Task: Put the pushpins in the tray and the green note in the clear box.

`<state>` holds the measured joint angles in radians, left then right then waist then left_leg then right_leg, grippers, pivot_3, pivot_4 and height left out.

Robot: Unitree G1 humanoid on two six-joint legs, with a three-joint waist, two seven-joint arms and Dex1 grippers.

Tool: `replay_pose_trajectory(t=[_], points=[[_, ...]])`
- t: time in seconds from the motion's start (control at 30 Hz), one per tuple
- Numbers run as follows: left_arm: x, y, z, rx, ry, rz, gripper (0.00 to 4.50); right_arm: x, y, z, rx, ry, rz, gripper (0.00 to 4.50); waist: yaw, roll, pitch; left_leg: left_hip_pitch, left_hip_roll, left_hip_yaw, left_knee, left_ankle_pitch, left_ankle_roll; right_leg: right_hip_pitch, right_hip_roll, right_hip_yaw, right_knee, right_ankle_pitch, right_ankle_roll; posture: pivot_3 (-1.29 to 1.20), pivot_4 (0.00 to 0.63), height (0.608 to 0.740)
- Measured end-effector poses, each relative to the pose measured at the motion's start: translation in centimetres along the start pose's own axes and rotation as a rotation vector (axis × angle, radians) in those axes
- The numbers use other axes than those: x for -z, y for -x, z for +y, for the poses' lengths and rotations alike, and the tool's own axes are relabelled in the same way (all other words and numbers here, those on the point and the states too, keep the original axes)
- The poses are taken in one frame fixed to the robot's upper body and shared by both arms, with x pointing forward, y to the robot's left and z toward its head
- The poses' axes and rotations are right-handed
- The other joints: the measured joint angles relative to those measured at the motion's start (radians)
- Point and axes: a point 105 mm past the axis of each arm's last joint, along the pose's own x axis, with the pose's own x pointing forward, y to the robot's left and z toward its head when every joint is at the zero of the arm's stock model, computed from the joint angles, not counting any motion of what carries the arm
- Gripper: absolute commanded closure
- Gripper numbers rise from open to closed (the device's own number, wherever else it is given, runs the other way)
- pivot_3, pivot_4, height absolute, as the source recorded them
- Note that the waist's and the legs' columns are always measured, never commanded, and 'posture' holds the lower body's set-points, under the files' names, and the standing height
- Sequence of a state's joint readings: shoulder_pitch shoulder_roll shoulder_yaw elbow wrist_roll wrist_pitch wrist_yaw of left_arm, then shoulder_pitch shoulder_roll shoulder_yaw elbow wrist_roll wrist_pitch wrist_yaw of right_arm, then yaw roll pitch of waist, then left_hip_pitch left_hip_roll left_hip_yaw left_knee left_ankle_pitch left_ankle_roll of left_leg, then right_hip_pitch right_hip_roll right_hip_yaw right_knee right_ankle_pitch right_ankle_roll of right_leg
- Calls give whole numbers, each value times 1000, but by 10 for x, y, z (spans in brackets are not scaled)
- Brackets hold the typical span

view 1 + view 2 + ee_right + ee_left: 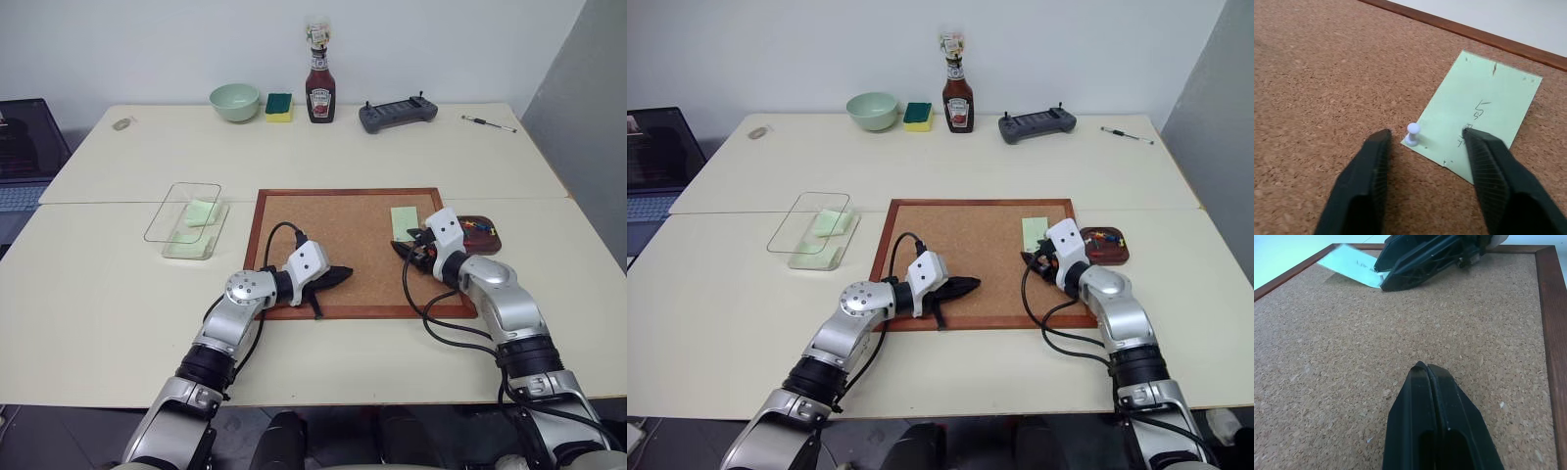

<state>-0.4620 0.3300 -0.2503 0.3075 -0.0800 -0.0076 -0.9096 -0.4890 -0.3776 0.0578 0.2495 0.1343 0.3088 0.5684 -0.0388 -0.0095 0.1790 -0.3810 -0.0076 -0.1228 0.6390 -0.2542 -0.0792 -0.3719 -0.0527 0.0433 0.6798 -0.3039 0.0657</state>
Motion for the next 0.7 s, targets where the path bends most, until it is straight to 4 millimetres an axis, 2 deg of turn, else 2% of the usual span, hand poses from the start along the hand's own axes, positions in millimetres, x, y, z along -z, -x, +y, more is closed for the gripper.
replay_pose_trajectory(t=[0.27, 0.6, 0.7], points=[[0, 0, 0, -2, 0, 0, 4500, -1, -2, 5, -23, 2, -9, 4421, 0, 0, 0, 0, 0, 0, 0, 0, 0, 0, 0, 0, 0, 0, 0, 0, 150, 740], [0, 0, 0, -2, -1, -1, 4500, -2, -1, 5, -29, 8, -15, 4421, 0, 0, 0, 0, 0, 0, 0, 0, 0, 0, 0, 0, 0, 0, 0, 0, 150, 740], [0, 1, 0, -3, -1, -1, 4500, -11, 1, 6, -30, 25, -44, 4421, 0, 0, 0, 0, 0, 0, 0, 0, 0, 0, 0, 0, 0, 0, 0, 0, 150, 740]])
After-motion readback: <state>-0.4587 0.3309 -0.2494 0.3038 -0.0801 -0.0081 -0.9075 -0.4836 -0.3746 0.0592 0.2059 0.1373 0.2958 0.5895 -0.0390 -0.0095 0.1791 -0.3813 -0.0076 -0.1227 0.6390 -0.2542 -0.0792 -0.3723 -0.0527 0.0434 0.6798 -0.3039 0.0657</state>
